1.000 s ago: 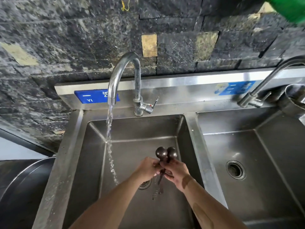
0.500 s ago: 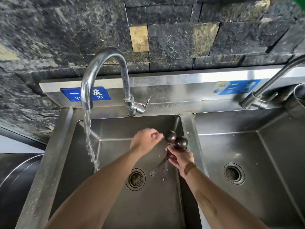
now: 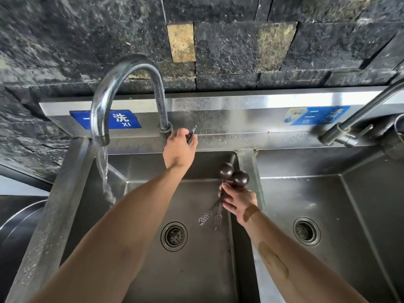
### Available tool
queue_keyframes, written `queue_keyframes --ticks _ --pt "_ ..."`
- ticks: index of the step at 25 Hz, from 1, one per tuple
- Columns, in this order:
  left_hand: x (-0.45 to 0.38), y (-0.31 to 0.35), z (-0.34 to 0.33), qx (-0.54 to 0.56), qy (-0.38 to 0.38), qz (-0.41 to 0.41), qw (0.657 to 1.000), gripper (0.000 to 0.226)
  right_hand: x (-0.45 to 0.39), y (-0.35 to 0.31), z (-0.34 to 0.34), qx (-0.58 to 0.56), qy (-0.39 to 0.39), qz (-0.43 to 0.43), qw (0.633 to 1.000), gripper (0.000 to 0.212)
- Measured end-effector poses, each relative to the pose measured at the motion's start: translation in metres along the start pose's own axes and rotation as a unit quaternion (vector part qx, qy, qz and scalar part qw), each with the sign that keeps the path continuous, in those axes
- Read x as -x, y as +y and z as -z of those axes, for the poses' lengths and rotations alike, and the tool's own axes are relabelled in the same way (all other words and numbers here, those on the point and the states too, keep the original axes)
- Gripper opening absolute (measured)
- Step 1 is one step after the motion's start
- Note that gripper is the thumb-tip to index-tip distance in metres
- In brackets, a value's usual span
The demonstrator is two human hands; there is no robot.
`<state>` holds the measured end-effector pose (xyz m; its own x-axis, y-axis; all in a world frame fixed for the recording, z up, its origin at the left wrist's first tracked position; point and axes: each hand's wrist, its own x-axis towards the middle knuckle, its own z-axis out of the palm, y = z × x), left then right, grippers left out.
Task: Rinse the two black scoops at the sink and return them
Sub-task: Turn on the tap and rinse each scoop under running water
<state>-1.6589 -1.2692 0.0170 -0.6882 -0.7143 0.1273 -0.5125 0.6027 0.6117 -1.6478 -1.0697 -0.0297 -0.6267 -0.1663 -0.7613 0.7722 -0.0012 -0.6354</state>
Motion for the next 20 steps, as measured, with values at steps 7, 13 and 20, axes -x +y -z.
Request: queue_keyframes --ticks 7,13,20 --pt "-0.014 0.001 -0.002 -0.033 -0.014 0.002 0.999 0.042 -0.002 0.002 -0.004 -0.002 -0.014 -0.002 1.000 0.026" --pt "-0.016 0.003 0.000 -0.034 -0.010 0.004 0.999 0.046 -0.003 0.004 -0.005 -0.001 -0.011 0.000 1.000 0.021" --pt "-0.026 0.006 0.009 0.032 -0.007 0.079 0.996 0.054 -0.004 0.005 -0.001 0.002 -0.004 -0.001 1.000 0.019"
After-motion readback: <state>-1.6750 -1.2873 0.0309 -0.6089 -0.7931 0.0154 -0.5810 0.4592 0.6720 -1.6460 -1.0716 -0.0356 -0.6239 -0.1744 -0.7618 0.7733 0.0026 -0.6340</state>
